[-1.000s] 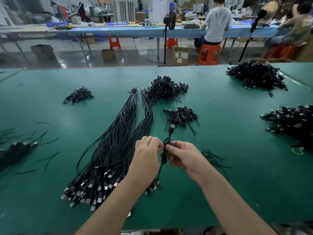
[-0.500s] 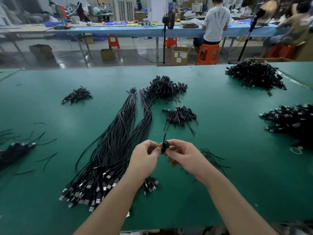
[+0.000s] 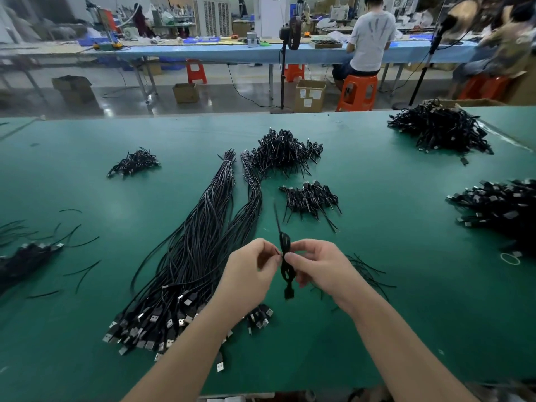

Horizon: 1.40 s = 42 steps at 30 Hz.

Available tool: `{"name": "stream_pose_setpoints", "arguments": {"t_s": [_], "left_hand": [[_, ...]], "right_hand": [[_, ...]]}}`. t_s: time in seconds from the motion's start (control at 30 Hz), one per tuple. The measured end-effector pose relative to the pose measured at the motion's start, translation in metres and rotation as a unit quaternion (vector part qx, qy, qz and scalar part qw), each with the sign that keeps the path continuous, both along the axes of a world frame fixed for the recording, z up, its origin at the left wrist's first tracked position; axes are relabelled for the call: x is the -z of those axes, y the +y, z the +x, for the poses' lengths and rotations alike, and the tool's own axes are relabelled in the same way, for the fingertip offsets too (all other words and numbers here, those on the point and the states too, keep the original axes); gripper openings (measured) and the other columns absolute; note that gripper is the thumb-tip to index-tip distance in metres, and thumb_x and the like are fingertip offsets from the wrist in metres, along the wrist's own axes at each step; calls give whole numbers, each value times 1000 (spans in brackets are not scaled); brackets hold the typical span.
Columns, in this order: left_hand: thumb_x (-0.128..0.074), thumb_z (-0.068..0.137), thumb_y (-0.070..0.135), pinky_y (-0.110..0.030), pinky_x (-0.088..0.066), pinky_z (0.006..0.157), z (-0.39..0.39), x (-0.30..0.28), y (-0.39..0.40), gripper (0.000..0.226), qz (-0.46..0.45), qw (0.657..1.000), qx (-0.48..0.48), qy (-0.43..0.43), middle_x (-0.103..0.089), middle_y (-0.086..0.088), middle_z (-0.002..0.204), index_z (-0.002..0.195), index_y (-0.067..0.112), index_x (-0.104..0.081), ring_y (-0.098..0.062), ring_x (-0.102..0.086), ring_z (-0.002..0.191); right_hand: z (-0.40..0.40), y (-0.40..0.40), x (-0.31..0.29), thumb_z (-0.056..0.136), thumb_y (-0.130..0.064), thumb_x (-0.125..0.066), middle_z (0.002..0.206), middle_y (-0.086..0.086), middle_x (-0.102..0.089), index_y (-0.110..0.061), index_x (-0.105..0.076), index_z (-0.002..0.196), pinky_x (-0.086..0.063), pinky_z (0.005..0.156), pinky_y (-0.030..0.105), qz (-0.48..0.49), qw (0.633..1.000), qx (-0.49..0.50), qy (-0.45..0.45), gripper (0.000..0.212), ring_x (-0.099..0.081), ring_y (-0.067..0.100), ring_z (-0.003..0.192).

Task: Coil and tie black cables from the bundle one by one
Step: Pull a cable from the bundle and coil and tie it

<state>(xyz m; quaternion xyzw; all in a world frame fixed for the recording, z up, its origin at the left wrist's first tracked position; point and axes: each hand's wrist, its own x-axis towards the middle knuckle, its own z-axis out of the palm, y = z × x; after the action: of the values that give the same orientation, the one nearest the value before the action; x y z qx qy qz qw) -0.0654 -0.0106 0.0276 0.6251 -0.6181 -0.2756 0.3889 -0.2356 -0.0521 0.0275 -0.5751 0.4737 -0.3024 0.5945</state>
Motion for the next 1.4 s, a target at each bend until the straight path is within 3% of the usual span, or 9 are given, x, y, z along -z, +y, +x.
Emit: {"name": "stream_pose_setpoints", "arguments": {"t_s": [0.1, 0.23, 0.37, 0.47, 0.6, 0.87, 1.07, 1.2, 1.4], "left_hand": [[-59, 98, 13, -21, -43, 77, -5, 3, 7, 6, -106, 984, 26, -140, -58, 12, 91, 96, 17, -63, -7, -52, 85], [-59, 98, 12, -27, -45, 80, -3, 3, 7, 6, -130, 980, 23, -146, -57, 11, 94, 97, 16, -64, -13, -54, 89], [-64, 95, 11, -9, -42, 64, 1, -2, 6, 14, -59, 998, -2, -19, -66, 18, 73, 86, 21, -65, 1, -59, 70], [-66, 95, 13, -9, -44, 62, 5, -5, 2, 12, 19, 997, -23, 72, -69, 24, 71, 86, 21, -69, 6, -59, 62], [-67, 95, 13, -13, -48, 68, 4, -5, 0, 8, 76, 984, -38, 155, -73, 14, 72, 89, 17, -72, 4, -62, 66], [-71, 92, 14, -22, -48, 67, -2, 1, -1, 5, 103, 981, -55, 154, -73, 3, 70, 88, 14, -72, -3, -64, 63], [-66, 95, 11, -22, -52, 66, -3, 2, 0, 12, 81, 992, -53, 81, -74, 6, 71, 85, 18, -67, -3, -69, 66], [-62, 96, 8, -10, -43, 63, -5, -1, 5, 20, 0, 999, -37, -22, -64, 11, 75, 84, 23, -60, 4, -59, 74], [-62, 95, 2, -12, -43, 71, -7, -1, 6, 19, -103, 993, -21, -61, -61, 13, 79, 85, 18, -60, -4, -58, 81]], "right_hand": [[2, -3, -5, 93, -9, -67, 74, 6, -63, -6, -61, 106, -48, 43, 20, 191, 973, 9, -132, 15, -52, 8, 45], [3, -3, -3, 97, -9, -60, 73, 7, -66, -17, -61, 96, -45, 40, 19, 211, 960, -5, -182, 8, -49, 7, 43], [0, -2, -3, 100, -1, -52, 90, 19, -65, -12, -67, 102, -55, 54, 26, 116, 980, -23, -159, 18, -57, 14, 55], [-2, -1, -4, 97, 4, -56, 95, 16, -70, -10, -65, 115, -57, 67, 29, 34, 991, -62, -118, 24, -63, 16, 68], [-1, 0, -5, 95, 6, -58, 92, 13, -75, -12, -64, 113, -57, 67, 29, -28, 997, -53, -51, 26, -67, 18, 70], [-1, 3, 2, 94, -7, -67, 86, 3, -74, -14, -72, 102, -54, 58, 27, -144, 988, -39, 47, 13, -64, 13, 65], [0, 1, 6, 87, -9, -74, 92, -17, -68, -20, -76, 99, -53, 73, 19, -267, 951, -10, 155, 16, -63, 3, 82], [1, 4, 4, 95, -22, -66, 68, -8, -72, -18, -73, 92, -42, 45, 17, -177, 977, -32, 114, 8, -58, 3, 48], [7, 6, -1, 97, -14, -62, 77, 10, -67, 0, -68, 90, -51, 46, 25, 106, 987, -10, -120, 16, -62, 15, 50]]}}
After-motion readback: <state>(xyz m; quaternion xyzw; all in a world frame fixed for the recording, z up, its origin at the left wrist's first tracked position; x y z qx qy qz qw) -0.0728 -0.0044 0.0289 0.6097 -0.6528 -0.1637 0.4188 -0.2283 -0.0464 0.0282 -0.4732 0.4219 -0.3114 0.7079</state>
